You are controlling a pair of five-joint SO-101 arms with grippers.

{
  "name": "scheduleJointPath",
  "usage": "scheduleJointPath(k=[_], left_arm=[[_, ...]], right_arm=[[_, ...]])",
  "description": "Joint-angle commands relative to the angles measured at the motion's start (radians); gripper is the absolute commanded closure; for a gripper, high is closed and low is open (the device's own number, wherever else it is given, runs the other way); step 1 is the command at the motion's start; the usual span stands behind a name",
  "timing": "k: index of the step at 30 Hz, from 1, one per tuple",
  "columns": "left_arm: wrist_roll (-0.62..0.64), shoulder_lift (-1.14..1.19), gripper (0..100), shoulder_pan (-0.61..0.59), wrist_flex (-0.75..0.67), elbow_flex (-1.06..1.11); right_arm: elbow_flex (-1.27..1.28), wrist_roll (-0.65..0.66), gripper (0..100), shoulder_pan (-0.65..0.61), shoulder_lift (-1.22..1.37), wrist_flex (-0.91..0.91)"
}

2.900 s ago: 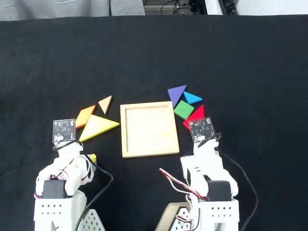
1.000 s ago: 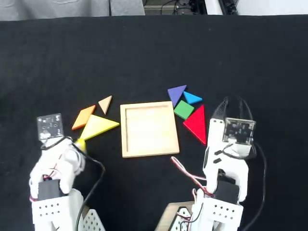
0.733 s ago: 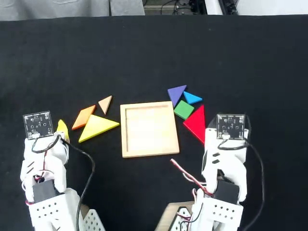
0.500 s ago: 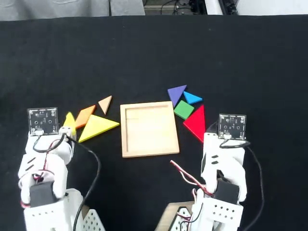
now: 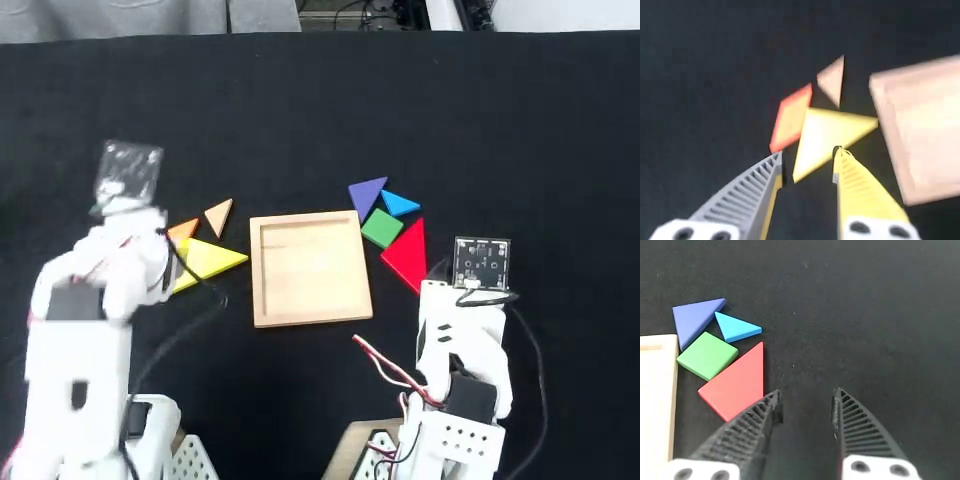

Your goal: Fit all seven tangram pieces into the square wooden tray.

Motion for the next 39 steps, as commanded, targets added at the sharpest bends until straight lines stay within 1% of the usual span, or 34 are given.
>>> scheduleJointPath(k=[1,3,5,7,11,13,15,19,23,26,30,32,33,35,39], left_arm=[[0.008,0.201,82,0.013,0.003,-0.036],[0.072,0.204,82,0.013,-0.035,0.035],[0.123,0.183,82,-0.010,-0.092,0.114],[0.129,0.146,82,-0.065,-0.157,0.183],[0.127,0.043,82,-0.202,-0.264,0.315],[0.127,-0.006,82,-0.236,-0.318,0.386],[0.127,-0.038,82,-0.249,-0.362,0.437],[0.130,-0.052,82,-0.245,-0.381,0.460],[0.127,-0.052,82,-0.245,-0.385,0.475],[0.127,-0.052,82,-0.246,-0.454,0.518],[0.127,-0.052,82,-0.246,-0.477,0.538],[0.127,-0.052,82,-0.249,-0.477,0.541],[0.127,-0.052,82,-0.251,-0.479,0.542],[0.127,-0.052,82,-0.251,-0.479,0.542],[0.127,-0.052,82,-0.246,-0.479,0.542]], right_arm=[[-0.005,0.009,83.2,-0.009,-0.091,0.021],[-0.005,0.077,83.2,-0.014,-0.091,0.034],[-0.008,0.146,83.3,-0.046,-0.091,0.032],[-0.030,0.201,83.5,-0.074,-0.090,0.035],[-0.168,0.195,83.5,-0.083,-0.087,0.064],[-0.265,0.193,83.6,-0.094,-0.067,0.114],[-0.355,0.198,83.6,-0.137,0.004,0.152],[-0.559,0.199,83.6,-0.210,0.303,0.193],[-0.822,0.172,83.6,-0.253,0.716,0.295],[-0.981,0.074,83.6,-0.264,1.006,0.362],[-1.115,-0.074,83.5,-0.261,1.308,0.387],[-1.142,-0.097,83.2,-0.261,1.419,0.388],[-1.148,-0.086,83.1,-0.261,1.461,0.391],[-1.158,-0.083,79.3,-0.261,1.531,0.387],[-1.171,-0.081,58.7,-0.273,1.592,0.384]])
